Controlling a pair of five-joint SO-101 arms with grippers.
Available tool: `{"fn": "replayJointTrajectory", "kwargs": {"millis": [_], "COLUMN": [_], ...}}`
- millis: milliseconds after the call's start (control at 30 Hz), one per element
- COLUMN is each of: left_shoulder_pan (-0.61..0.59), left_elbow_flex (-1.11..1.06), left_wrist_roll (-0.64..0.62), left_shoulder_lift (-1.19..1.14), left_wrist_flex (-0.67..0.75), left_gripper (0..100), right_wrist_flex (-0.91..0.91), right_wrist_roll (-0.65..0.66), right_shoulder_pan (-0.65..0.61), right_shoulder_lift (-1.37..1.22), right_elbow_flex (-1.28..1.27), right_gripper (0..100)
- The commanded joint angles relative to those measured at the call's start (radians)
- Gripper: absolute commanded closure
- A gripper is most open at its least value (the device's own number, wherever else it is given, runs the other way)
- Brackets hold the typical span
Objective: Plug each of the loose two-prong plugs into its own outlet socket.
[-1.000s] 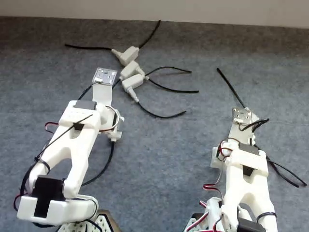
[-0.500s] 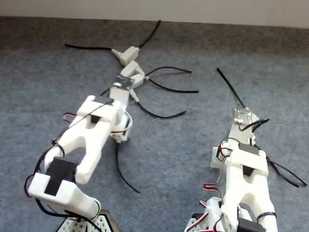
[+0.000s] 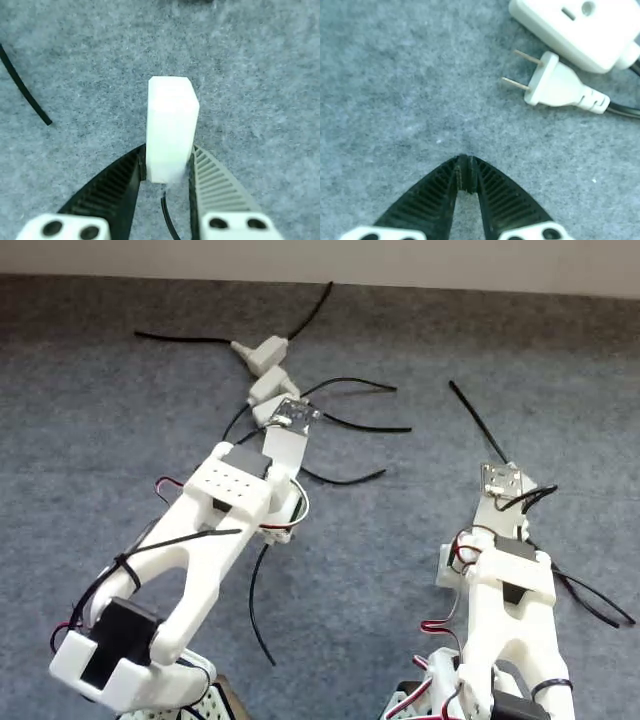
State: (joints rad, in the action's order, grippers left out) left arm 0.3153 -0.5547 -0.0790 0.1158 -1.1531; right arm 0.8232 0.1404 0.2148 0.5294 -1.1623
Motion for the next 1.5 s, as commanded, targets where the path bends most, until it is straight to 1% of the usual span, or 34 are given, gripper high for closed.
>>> {"fn": "replayJointTrajectory", "kwargs": {"millis": [0, 100, 167, 267, 367, 467, 567, 667, 833, 967, 1067, 1133, 1200, 1300, 1467], "left_shoulder_pan": [0.033, 0.079, 0.082, -0.005, -0.111, -0.153, -0.136, -0.099, -0.047, -0.03, -0.036, -0.067, -0.088, -0.093, -0.085], "left_elbow_flex": [-0.013, -0.038, -0.035, -0.028, 0.025, 0.104, 0.159, 0.202, 0.191, 0.107, 0.079, 0.094, 0.137, 0.208, 0.306], "left_wrist_roll": [-0.006, -0.006, 0.0, 0.005, 0.106, 0.172, 0.241, 0.325, 0.514, 0.672, 0.764, 0.772, 0.766, 0.733, 0.718], "left_shoulder_lift": [0.027, 0.022, 0.03, 0.031, 0.031, 0.021, 0.021, 0.021, 0.018, -0.048, -0.16, -0.239, -0.303, -0.346, -0.305], "left_wrist_flex": [0.011, 0.037, 0.037, 0.034, -0.006, -0.092, -0.133, -0.167, -0.178, -0.169, -0.127, -0.098, -0.094, -0.101, -0.233], "left_gripper": [90, 90, 90, 90, 90, 92, 98, 99, 99, 99, 92, 86, 82, 81, 81], "right_wrist_flex": [-0.012, -0.012, -0.012, -0.012, -0.012, -0.012, -0.012, -0.012, -0.012, -0.012, -0.012, -0.012, -0.012, -0.012, -0.012], "right_wrist_roll": [0.0, 0.0, 0.0, 0.0, 0.0, 0.0, 0.0, 0.0, 0.0, 0.0, 0.0, 0.0, 0.0, 0.0, 0.0], "right_shoulder_pan": [0.01, 0.01, 0.01, 0.01, 0.01, 0.01, 0.01, 0.01, 0.01, 0.01, 0.01, 0.01, 0.01, 0.01, 0.007], "right_shoulder_lift": [0.028, 0.028, 0.028, 0.027, 0.027, 0.027, 0.027, 0.027, 0.027, 0.028, 0.028, 0.028, 0.028, 0.027, 0.027], "right_elbow_flex": [0.005, 0.005, 0.005, 0.005, 0.005, 0.005, 0.005, 0.005, 0.005, 0.005, 0.005, 0.005, 0.005, 0.005, 0.005], "right_gripper": [99.2, 99.2, 99.2, 99.2, 99.2, 99.2, 99.2, 99.2, 99.2, 99.2, 99.2, 99.2, 99.2, 99.2, 99.2]}}
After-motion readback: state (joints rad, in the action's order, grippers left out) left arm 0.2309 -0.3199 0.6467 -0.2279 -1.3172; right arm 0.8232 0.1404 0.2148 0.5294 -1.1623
